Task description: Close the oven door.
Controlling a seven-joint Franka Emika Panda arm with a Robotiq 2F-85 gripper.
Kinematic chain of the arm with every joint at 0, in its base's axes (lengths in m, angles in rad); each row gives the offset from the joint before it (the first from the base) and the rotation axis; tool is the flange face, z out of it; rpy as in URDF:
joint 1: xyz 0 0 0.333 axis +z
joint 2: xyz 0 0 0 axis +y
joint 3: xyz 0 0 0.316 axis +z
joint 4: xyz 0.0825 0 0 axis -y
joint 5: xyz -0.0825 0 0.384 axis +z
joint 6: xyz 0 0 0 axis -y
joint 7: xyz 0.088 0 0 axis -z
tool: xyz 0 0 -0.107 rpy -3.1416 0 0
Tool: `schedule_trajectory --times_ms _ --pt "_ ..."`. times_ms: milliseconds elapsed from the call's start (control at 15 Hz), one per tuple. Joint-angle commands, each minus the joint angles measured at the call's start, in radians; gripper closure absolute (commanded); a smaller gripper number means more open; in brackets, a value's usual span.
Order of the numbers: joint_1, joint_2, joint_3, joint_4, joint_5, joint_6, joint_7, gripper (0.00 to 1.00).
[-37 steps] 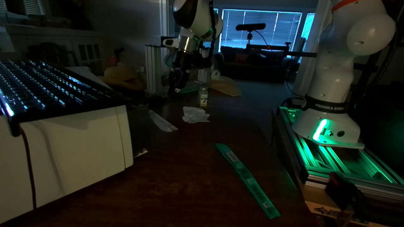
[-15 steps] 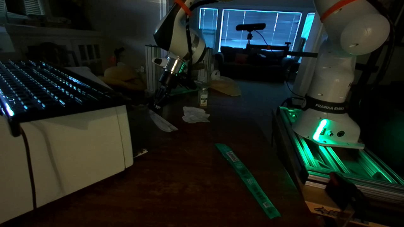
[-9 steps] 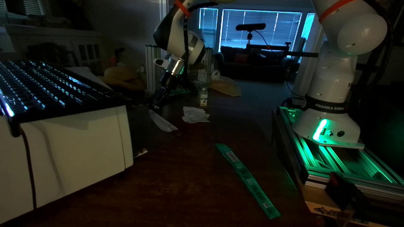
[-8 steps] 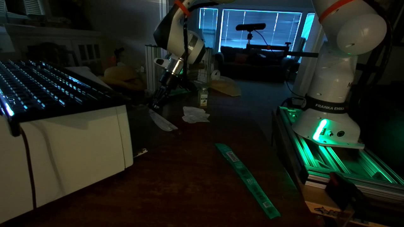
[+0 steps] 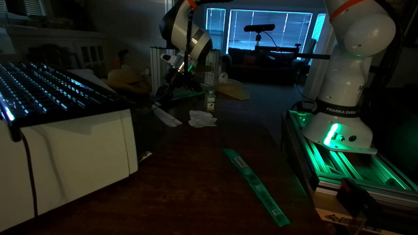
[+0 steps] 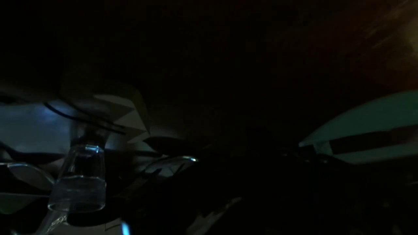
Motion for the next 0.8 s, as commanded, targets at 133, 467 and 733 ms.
schedule_trajectory --times_ms 133,467,733 --pt "-0.054 -0.095 0.072 -0.022 0.115 -0.07 -0.089 1.0" --pt "-0.066 -0.138 0.104 -0.018 0.17 -0.109 -0.125 1.0" --pt "-0.07 -0.156 0.116 -0.016 0.198 -0.135 -0.151 1.0"
